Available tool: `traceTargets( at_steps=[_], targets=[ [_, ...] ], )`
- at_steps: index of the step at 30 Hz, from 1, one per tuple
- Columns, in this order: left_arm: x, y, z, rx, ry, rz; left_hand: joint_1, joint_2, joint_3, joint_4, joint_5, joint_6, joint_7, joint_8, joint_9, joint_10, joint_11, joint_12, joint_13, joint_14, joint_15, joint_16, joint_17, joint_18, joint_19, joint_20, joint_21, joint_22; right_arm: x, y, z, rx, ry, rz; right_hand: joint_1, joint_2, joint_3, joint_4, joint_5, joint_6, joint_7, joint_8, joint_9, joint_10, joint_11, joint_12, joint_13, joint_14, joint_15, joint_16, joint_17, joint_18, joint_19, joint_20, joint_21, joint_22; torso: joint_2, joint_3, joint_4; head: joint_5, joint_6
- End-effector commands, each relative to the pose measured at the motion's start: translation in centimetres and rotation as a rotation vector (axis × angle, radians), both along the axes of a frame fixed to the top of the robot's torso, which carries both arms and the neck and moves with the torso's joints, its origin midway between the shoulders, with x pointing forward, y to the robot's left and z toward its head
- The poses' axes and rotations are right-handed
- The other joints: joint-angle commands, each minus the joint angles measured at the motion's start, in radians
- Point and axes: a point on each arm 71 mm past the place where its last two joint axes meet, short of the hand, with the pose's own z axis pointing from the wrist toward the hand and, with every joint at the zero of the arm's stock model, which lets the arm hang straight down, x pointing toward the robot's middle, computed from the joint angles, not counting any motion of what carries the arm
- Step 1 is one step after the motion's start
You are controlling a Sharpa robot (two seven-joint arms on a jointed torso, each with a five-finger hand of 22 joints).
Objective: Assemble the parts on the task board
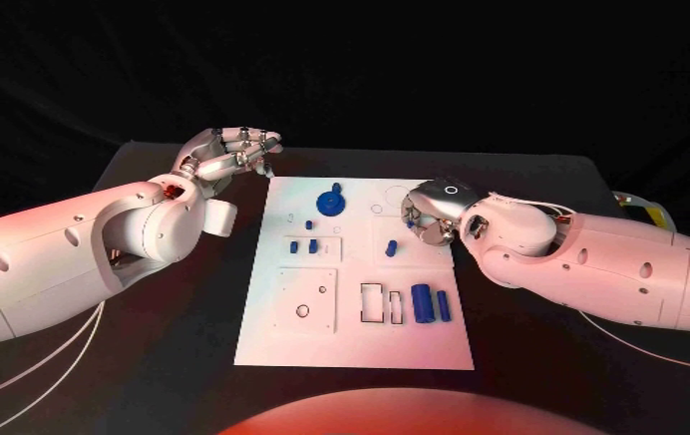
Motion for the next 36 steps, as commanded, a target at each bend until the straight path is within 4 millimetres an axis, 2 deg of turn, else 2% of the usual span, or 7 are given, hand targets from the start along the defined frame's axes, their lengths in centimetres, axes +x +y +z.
traceTargets(
  at_steps=[1,18,25,28,36],
  targets=[
    [0.0,-0.2,0.0,-0.002,0.002,-0.007,0.009,0.001,0.001,-0.006,0.0,-0.005,0.003,-0.002,-0.001,-0.004,0.001,0.0,-0.001,-0.006,0.003,-0.007,-0.001,0.013,0.001,-0.004,-0.004,-0.002,-0.3,0.2,-0.1,0.001,-0.025,0.007,-0.007,0.006,-0.001,0.001,-0.007,0.006,0.0,0.008,0.003,0.009,0.0,0.005,0.001,0.049,-0.008,0.003,0.0,-0.014,0.01,-0.003,0.007,0.105,0.0,-0.0001,0.0004,0.001,0.002],
    [0.1,0.1,-0.1,0.001,0.01,-0.007,0.01,0.001,0.001,-0.006,0.0,-0.007,0.004,-0.003,-0.001,-0.008,0.003,0.0,-0.001,-0.008,0.004,-0.008,-0.003,0.012,0.0,-0.003,-0.005,-0.002,-0.6,0.0,1.1,0.057,-0.059,0.011,-0.019,0.007,-0.003,0.008,-0.014,0.006,-0.002,0.009,0.007,0.01,-0.001,0.002,0.003,0.049,-0.009,0.005,0.0,-0.015,0.01,-0.004,0.009,0.108,0.0,0.0001,-0.0002,0.002,0.005],
    [0.1,0.1,-0.1,0.002,0.015,-0.01,0.01,0.001,0.001,-0.006,0.0,-0.008,0.004,-0.003,-0.001,-0.009,0.004,-0.001,-0.002,-0.009,0.005,-0.009,-0.003,0.012,0.0,-0.003,-0.006,-0.003,-0.8,-0.1,1.9,0.077,-0.055,0.01,-0.019,0.007,-0.003,0.008,-0.014,0.006,-0.002,0.009,0.007,0.01,-0.001,0.002,0.003,0.049,-0.009,0.005,0.0,-0.015,0.01,-0.004,0.009,0.108,0.002,0.0019,0.0,0.005,0.004],
    [0.2,0.1,-0.2,0.003,0.016,-0.009,0.01,0.001,0.001,-0.007,0.0,-0.008,0.005,-0.003,-0.001,-0.01,0.004,-0.001,-0.002,-0.009,0.005,-0.01,-0.004,0.012,0.0,-0.003,-0.006,-0.003,-1.1,0.0,2.4,0.087,-0.055,0.014,-0.02,0.006,-0.003,0.008,-0.015,0.006,-0.003,0.009,0.007,0.009,-0.002,0.001,0.003,0.049,-0.009,0.005,0.0,-0.015,0.011,-0.004,0.009,0.108,0.001,0.0016,-0.0006,0.006,0.004],
    [0.2,0.2,-0.3,0.003,0.02,-0.011,0.01,0.001,0.001,-0.007,0.0,-0.008,0.005,-0.003,-0.001,-0.011,0.004,-0.001,-0.002,-0.01,0.005,-0.01,-0.004,0.012,0.0,-0.003,-0.007,-0.003,-2.6,1.7,4.0,0.142,-0.053,0.067,-0.021,0.006,-0.004,0.009,-0.015,0.005,-0.003,0.008,0.008,0.009,-0.001,0.001,0.003,0.049,-0.009,0.006,0.001,-0.015,0.011,-0.004,0.01,0.109,0.0,0.0013,-0.0019,0.015,0.005]
  ],
)
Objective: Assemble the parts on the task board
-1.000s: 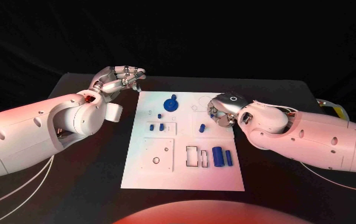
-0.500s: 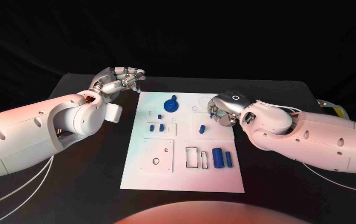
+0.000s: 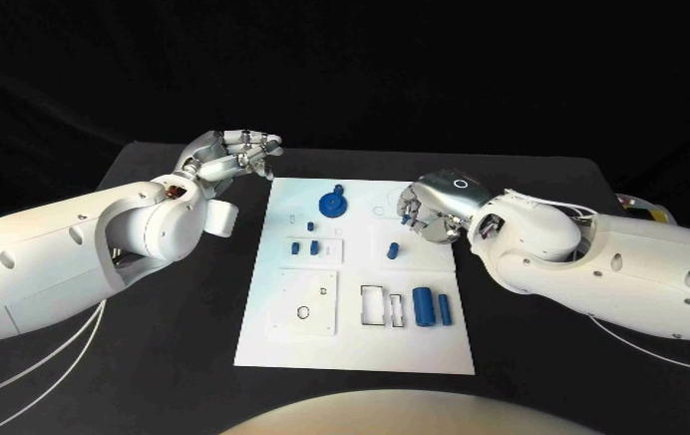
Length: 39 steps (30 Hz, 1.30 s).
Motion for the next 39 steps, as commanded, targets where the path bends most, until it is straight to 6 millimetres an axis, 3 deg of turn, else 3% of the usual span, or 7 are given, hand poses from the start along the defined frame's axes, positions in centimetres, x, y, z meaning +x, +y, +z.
traceTargets(
  at_steps=[1,9,13,23,39],
  targets=[
    [0.0,-0.4,0.0,-0.009,0.0,-0.021,0.01,0.001,0.001,-0.007,0.0,-0.005,0.002,-0.003,-0.001,-0.007,0.001,-0.001,-0.002,-0.007,0.002,-0.006,-0.001,0.012,0.0,-0.003,-0.007,-0.001,-0.7,1.3,0.5,0.033,0.005,0.036,-0.011,-0.003,-0.001,0.006,-0.006,0.007,-0.001,0.002,0.001,0.005,0.002,0.0,0.0,0.047,-0.004,0.006,0.001,-0.015,0.007,0.0,0.004,0.108,0.0,0.0004,0.0006,0.007,0.001],
    [0.0,-0.8,-0.1,-0.013,0.002,-0.03,0.01,0.001,0.001,-0.007,0.0,-0.005,0.002,-0.003,-0.001,-0.008,0.001,-0.001,-0.002,-0.007,0.002,-0.007,-0.001,0.012,0.0,-0.003,-0.007,-0.002,-2.4,5.0,0.6,0.081,0.026,0.13,-0.012,-0.002,0.0,0.006,-0.006,0.007,-0.001,0.002,0.002,0.005,0.002,0.0,0.0,0.046,-0.004,0.006,0.0,-0.015,0.007,0.0,0.003,0.108,0.0,-0.0026,0.0015,0.033,-0.001],
    [0.0,-1.1,-0.1,-0.016,0.003,-0.038,0.01,0.001,0.001,-0.007,0.0,-0.005,0.002,-0.003,-0.001,-0.008,0.001,-0.001,-0.002,-0.008,0.002,-0.007,-0.002,0.012,0.0,-0.003,-0.008,-0.002,-3.4,7.1,-0.1,0.101,0.051,0.18,-0.012,-0.001,0.001,0.007,-0.006,0.007,-0.001,0.002,0.002,0.005,0.002,-0.001,0.0,0.046,-0.004,0.006,-0.001,-0.014,0.005,-0.001,0.001,0.106,0.0,-0.0031,0.0026,0.055,-0.004],
    [0.1,-1.6,-0.1,-0.019,0.003,-0.046,0.008,0.001,-0.001,-0.006,-0.001,-0.005,0.003,-0.003,-0.001,-0.009,0.002,-0.001,-0.002,-0.009,0.003,-0.008,-0.002,0.012,-0.001,-0.002,-0.009,-0.003,-5.1,10.1,-2.2,0.124,0.114,0.246,-0.012,0.0,0.001,0.007,-0.005,0.005,0.0,0.001,0.002,0.004,0.002,-0.002,0.0,0.046,-0.004,0.007,0.0,-0.014,0.004,-0.001,-0.001,0.105,0.001,-0.0036,0.0036,0.091,-0.015],
    [0.1,-2.0,-0.2,-0.01,0.015,-0.067,0.008,0.001,-0.001,-0.006,-0.001,-0.006,0.003,-0.004,-0.001,-0.011,0.003,-0.001,-0.002,-0.01,0.004,-0.009,-0.003,0.012,-0.001,-0.002,-0.01,-0.003,-5.8,11.9,-4.1,0.147,0.143,0.27,-0.017,0.002,0.002,0.01,-0.006,-0.001,0.002,-0.001,0.004,0.0,0.004,-0.005,0.001,0.046,-0.003,0.008,0.001,-0.013,0.003,0.0,-0.002,0.105,0.001,-0.002,0.0012,0.111,-0.031]
  ],
)
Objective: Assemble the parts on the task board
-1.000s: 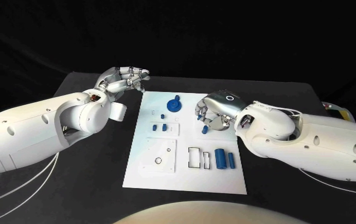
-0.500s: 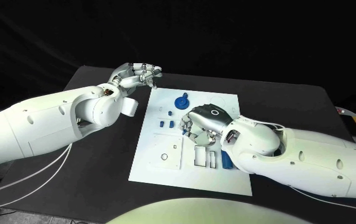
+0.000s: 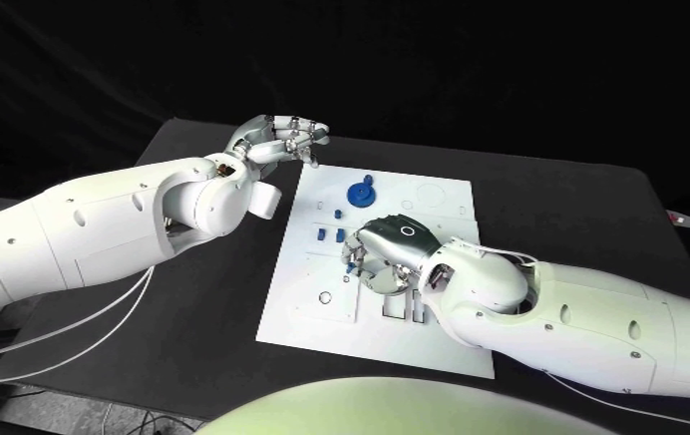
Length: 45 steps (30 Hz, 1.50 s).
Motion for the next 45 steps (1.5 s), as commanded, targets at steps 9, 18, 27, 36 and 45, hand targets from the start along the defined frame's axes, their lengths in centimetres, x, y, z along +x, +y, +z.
traceTargets(
  at_steps=[9,18,27,36,45],
  targets=[
    [0.0,-0.4,0.0,0.002,0.006,-0.031,0.008,0.001,-0.001,-0.006,-0.001,-0.007,0.004,-0.004,-0.001,-0.008,-0.001,-0.001,-0.002,-0.006,0.0,-0.005,-0.001,0.012,-0.002,-0.001,-0.007,-0.002,-0.3,0.6,-0.5,-0.001,0.006,0.021,-0.009,-0.001,-0.002,0.008,-0.004,0.001,0.002,0.002,0.002,0.0,0.004,-0.006,0.001,0.046,-0.003,0.004,0.0,-0.013,0.003,0.0,-0.003,0.105,0.0,0.0001,0.0004,0.008,-0.007],
    [0.0,-0.4,-0.1,0.003,0.007,-0.031,0.008,0.001,-0.001,-0.006,-0.001,-0.007,0.004,-0.004,-0.001,-0.008,-0.001,-0.001,-0.002,-0.006,0.0,-0.005,-0.001,0.012,-0.002,-0.001,-0.007,-0.002,-0.4,0.6,-1.0,-0.018,0.022,0.026,-0.011,-0.002,-0.003,0.009,-0.004,0.0,0.002,0.002,0.002,-0.001,0.005,-0.006,0.002,0.045,-0.003,0.003,-0.002,-0.012,0.001,0.0,-0.006,0.103,-0.001,0.0005,-0.0002,0.012,-0.01],
    [0.0,-0.4,-0.1,0.004,0.008,-0.031,0.007,0.001,-0.002,-0.005,-0.001,-0.009,0.005,-0.005,-0.002,-0.01,0.0,0.0,-0.002,-0.007,0.001,-0.006,-0.002,0.012,-0.002,-0.001,-0.008,-0.003,-0.3,0.5,-1.3,-0.032,0.027,0.017,-0.013,-0.003,-0.004,0.009,-0.005,-0.001,0.002,0.001,0.003,-0.001,0.005,-0.007,0.002,0.044,-0.002,0.002,-0.004,-0.012,0.0,0.0,-0.006,0.104,0.0,0.0009,-0.0011,0.012,-0.011],
    [0.0,-0.4,-0.1,0.005,0.008,-0.031,0.007,0.001,-0.002,-0.005,-0.001,-0.009,0.005,-0.005,-0.002,-0.01,0.0,0.0,-0.002,-0.007,0.001,-0.006,-0.002,0.012,-0.002,-0.001,-0.008,-0.003,-0.3,0.5,-1.5,-0.045,0.034,0.018,-0.014,-0.003,-0.004,0.01,-0.005,-0.002,0.002,0.002,0.004,-0.001,0.005,-0.008,0.002,0.044,-0.002,0.002,-0.005,-0.012,0.0,0.0,-0.006,0.104,0.0,0.001,-0.0002,0.014,-0.014],
    [0.0,-0.4,-0.1,0.005,0.009,-0.032,0.007,0.001,-0.002,-0.005,-0.001,-0.009,0.005,-0.005,-0.002,-0.01,0.0,0.0,-0.002,-0.007,0.001,-0.006,-0.002,0.012,-0.002,-0.001,-0.008,-0.003,-0.3,0.7,-1.7,-0.06,0.035,0.02,-0.014,-0.003,-0.004,0.01,-0.005,-0.002,0.002,0.002,0.004,-0.001,0.005,-0.008,0.002,0.044,-0.002,0.002,-0.005,-0.012,0.0,0.0,-0.006,0.104,-0.001,0.0008,-0.0007,0.015,-0.014]
  ],
)
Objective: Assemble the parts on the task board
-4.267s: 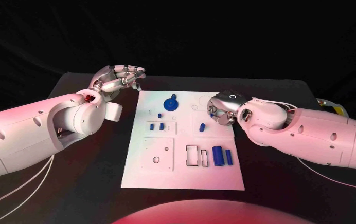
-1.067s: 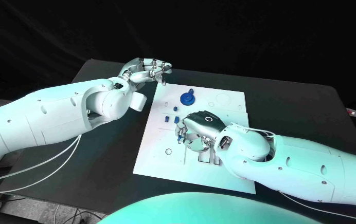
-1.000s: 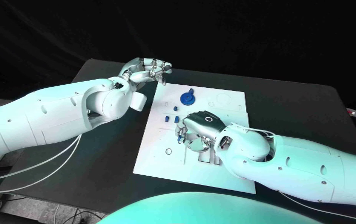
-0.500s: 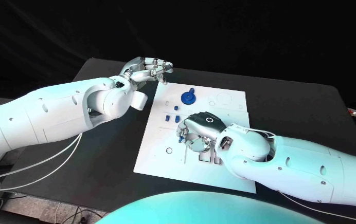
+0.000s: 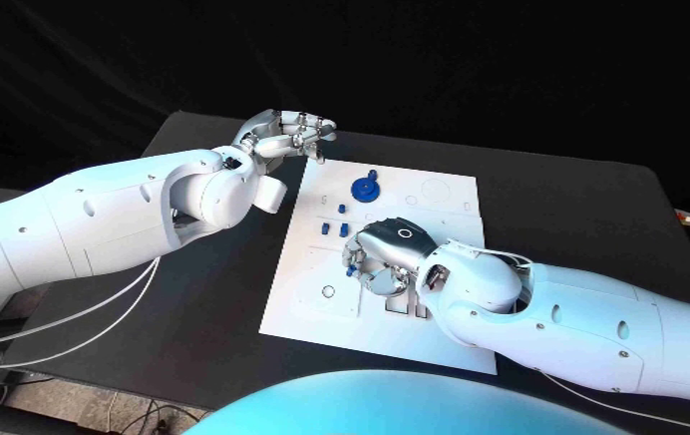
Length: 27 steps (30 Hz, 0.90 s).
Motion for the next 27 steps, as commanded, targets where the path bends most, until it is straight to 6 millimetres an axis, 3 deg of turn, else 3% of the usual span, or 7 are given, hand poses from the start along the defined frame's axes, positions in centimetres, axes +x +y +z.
traceTargets(
  at_steps=[1,12,17,20,27],
  targets=[
    [-0.06,-0.27,0.1,-0.007,-0.005,-0.02,0.007,0.001,-0.002,-0.005,-0.001,-0.005,0.001,-0.005,-0.001,-0.01,0.0,0.0,-0.002,-0.007,0.001,-0.006,-0.001,0.012,-0.002,-0.001,-0.003,-0.001,-0.16,0.18,-0.32,-0.032,0.003,0.012,-0.01,0.001,-0.001,0.007,-0.004,0.002,0.003,0.004,0.001,-0.001,0.005,-0.004,0.001,0.044,-0.002,0.002,-0.001,-0.012,0.0,0.0,-0.006,0.103,0.0,-0.0005,-0.0001,0.0,0.0],
    [-0.07,-0.22,0.08,-0.006,-0.003,-0.022,0.007,0.002,-0.003,-0.005,-0.001,-0.007,0.002,-0.006,-0.002,-0.012,0.001,0.0,-0.002,-0.007,0.002,-0.006,-0.002,0.012,-0.002,0.0,-0.005,-0.002,-0.38,0.59,-0.61,-0.056,-0.006,0.023,-0.014,-0.003,-0.003,0.008,-0.006,-0.004,0.004,0.002,0.002,-0.005,0.007,-0.007,0.002,0.043,-0.001,0.001,-0.005,-0.009,-0.008,0.001,-0.018,0.095,0.0,-0.0005,-0.0006,0.0,0.0],
    [-0.07,-0.23,0.08,-0.006,-0.003,-0.022,0.007,0.002,-0.003,-0.005,-0.001,-0.007,0.002,-0.006,-0.002,-0.012,0.001,0.0,-0.002,-0.007,0.002,-0.006,-0.002,0.012,-0.002,0.0,-0.005,-0.002,-0.4,0.62,-0.72,-0.059,-0.001,0.029,-0.044,-0.031,-0.015,0.021,0.007,-0.048,0.023,-0.022,-0.001,-0.044,0.024,-0.034,-0.004,0.038,0.013,-0.004,-0.017,-0.006,-0.018,0.011,-0.033,0.087,-0.001,-0.0006,-0.0005,-0.001,0.0],
    [-0.07,-0.21,0.07,-0.005,-0.002,-0.022,0.007,0.002,-0.003,-0.005,-0.001,-0.007,0.002,-0.006,-0.002,-0.012,0.001,0.0,-0.002,-0.007,0.002,-0.006,-0.002,0.012,-0.002,0.0,-0.005,-0.002,-0.32,0.48,-0.67,-0.048,-0.006,0.022,-0.059,-0.054,-0.025,0.029,0.005,-0.111,0.046,-0.06,-0.014,-0.076,0.044,-0.048,-0.009,0.031,0.028,-0.012,-0.038,-0.002,-0.029,0.024,-0.053,0.076,-0.001,-0.0006,-0.001,-0.002,0.001],
    [-0.07,-0.17,0.06,-0.005,-0.001,-0.023,0.007,0.002,-0.003,-0.005,-0.001,-0.007,0.002,-0.006,-0.002,-0.012,0.001,0.0,-0.002,-0.007,0.002,-0.006,-0.002,0.012,-0.002,0.0,-0.005,-0.002,-0.27,-0.14,-0.36,-0.015,-0.024,0.0,-0.058,-0.069,-0.038,0.029,0.002,-0.135,0.053,-0.074,-0.018,-0.11,0.054,-0.051,-0.012,0.02,0.038,-0.03,-0.073,0.008,-0.053,0.035,-0.092,0.05,0.0,0.0001,-0.0001,-0.004,0.005]
  ],
)
